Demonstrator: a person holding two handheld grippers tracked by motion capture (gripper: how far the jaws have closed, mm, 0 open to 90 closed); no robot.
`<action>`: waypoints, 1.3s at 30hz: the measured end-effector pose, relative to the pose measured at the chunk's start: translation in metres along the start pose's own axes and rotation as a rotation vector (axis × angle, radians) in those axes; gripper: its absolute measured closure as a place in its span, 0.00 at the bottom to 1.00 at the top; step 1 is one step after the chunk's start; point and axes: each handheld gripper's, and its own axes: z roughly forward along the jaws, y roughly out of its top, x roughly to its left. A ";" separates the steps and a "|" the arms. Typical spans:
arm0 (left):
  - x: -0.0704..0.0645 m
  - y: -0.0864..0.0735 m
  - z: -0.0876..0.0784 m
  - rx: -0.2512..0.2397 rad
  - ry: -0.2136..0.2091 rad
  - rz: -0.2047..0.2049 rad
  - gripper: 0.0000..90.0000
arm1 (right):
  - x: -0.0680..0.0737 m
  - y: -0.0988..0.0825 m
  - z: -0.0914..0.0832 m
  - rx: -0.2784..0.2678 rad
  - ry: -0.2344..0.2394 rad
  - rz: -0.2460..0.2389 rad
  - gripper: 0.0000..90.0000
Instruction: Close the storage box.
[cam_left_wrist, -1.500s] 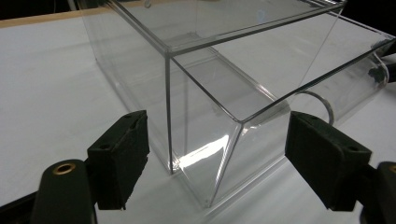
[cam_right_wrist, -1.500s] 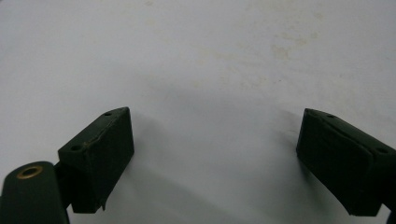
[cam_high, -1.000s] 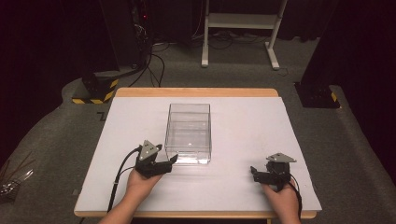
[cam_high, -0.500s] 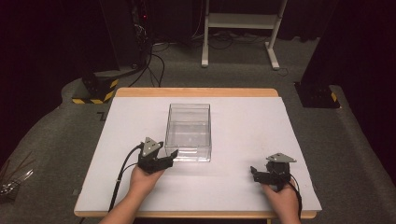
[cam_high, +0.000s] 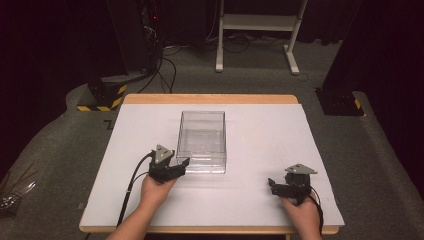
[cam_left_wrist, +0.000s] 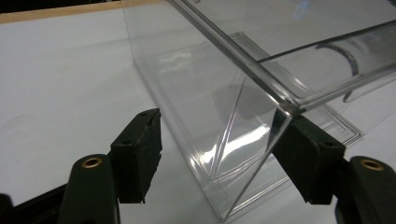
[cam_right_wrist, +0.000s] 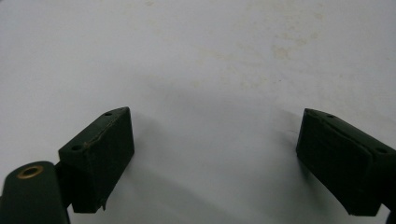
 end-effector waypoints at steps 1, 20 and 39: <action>0.000 0.000 0.000 0.003 0.001 0.007 0.37 | 0.000 0.000 0.000 0.000 0.000 0.000 0.13; 0.003 -0.010 -0.021 0.002 -0.053 0.002 0.33 | 0.000 0.000 0.000 0.000 0.000 0.000 0.13; 0.027 -0.031 -0.057 0.006 -0.052 -0.008 0.32 | 0.000 0.000 0.000 -0.001 -0.001 -0.002 0.13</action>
